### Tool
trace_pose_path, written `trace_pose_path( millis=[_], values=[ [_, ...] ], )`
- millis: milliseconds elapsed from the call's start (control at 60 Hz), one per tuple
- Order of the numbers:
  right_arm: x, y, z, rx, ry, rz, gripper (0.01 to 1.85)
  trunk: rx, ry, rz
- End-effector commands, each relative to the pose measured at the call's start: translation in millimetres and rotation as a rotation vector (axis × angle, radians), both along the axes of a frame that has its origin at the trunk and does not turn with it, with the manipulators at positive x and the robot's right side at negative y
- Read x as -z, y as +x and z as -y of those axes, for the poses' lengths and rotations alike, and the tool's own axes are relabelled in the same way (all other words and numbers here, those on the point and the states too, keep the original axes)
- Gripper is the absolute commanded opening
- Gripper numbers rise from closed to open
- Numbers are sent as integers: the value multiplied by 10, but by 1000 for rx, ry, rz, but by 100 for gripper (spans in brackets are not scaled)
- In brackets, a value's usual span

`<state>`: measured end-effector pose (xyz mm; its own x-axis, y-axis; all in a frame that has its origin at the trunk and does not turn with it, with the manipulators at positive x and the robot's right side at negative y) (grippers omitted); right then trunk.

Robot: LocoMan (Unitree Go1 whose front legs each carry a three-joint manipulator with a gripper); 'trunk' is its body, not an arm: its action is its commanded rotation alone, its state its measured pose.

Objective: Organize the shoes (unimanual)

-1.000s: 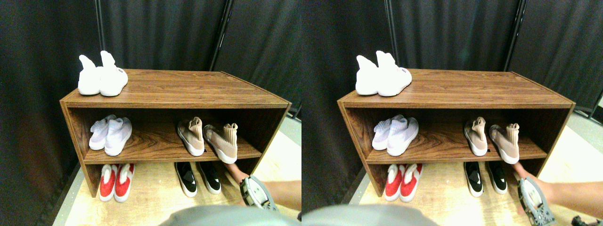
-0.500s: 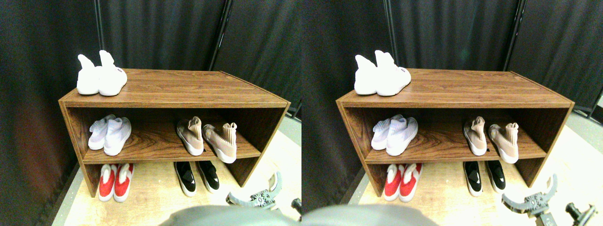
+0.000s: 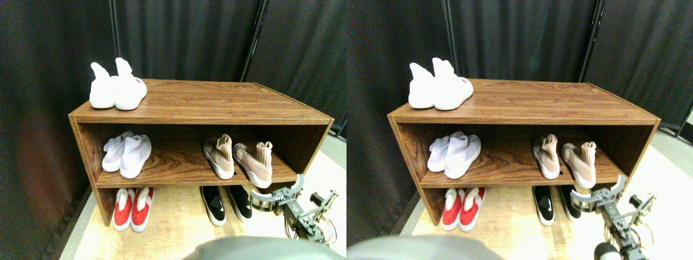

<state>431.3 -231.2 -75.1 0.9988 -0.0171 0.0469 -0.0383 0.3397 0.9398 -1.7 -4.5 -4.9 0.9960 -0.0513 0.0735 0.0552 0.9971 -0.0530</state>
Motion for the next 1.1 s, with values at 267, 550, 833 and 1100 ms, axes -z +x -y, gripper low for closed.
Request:
trace_pose_path(
  millis=[267, 550, 833, 1100],
  values=[
    [241, 279, -16, 41, 55, -126, 134, -16, -35, -13],
    [396, 481, 12, 65, 38, -151, 132, -24, -34, -20],
    [428, 541, 24, 82, 44, -157, 137, -22, -31, -26],
    [370, 496, 7, 49, 21, -143, 135, -19, -30, -29]
  ],
)
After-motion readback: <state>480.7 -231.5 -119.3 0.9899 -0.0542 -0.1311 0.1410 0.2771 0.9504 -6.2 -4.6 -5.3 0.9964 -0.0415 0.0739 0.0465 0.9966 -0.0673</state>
